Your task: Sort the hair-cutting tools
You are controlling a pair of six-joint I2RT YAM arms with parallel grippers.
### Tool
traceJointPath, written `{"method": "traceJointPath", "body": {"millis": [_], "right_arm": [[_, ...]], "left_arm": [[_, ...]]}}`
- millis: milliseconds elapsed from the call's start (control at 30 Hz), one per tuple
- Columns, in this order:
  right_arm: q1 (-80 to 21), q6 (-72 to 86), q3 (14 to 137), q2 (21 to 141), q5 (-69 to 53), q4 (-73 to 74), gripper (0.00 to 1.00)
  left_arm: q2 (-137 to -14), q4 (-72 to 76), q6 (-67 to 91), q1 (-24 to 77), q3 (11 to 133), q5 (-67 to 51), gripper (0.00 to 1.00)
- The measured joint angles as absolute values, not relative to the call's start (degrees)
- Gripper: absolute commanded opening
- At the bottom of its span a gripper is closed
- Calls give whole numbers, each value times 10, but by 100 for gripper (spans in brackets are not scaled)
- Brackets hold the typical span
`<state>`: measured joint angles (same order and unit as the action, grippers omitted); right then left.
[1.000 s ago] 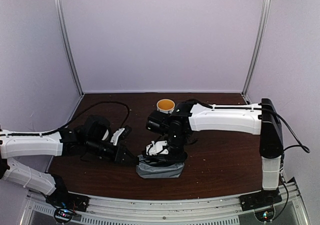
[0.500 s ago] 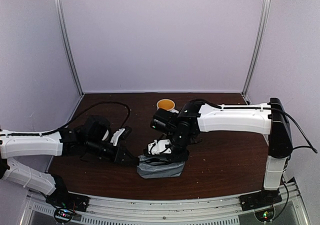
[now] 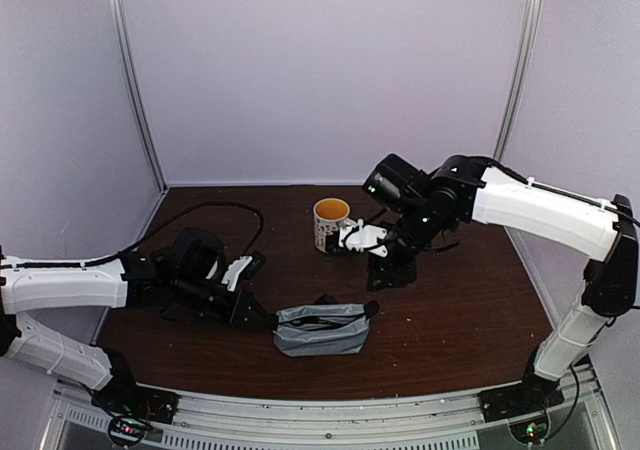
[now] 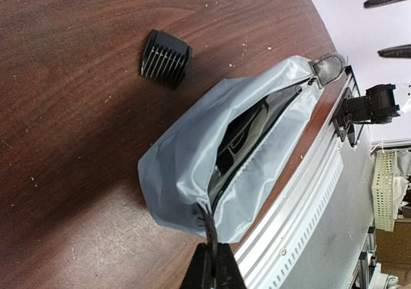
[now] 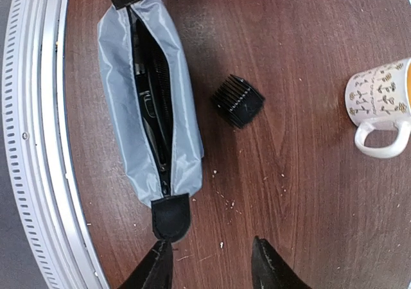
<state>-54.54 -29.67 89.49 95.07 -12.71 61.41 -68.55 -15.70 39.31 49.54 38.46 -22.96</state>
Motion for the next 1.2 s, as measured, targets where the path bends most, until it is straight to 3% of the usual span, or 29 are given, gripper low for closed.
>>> {"method": "traceJointPath", "body": {"millis": [333,533,633,867,1200], "right_arm": [[-498,-266,828,987,-222,638,42],[-495,-262,833,1001,-267,652,10],[-486,-253,834,1005,-281,658,2],[-426,-260,830,1001,-293,678,0],[-336,-284,767,900,-279,734,1]], "left_arm": [[-707,-170,378,495,402,-230,0],[-725,-175,371,495,415,-232,0],[-728,-178,370,495,420,-236,0],[-755,-180,372,499,460,-280,0],[-883,-171,360,552,627,-357,0]]}}
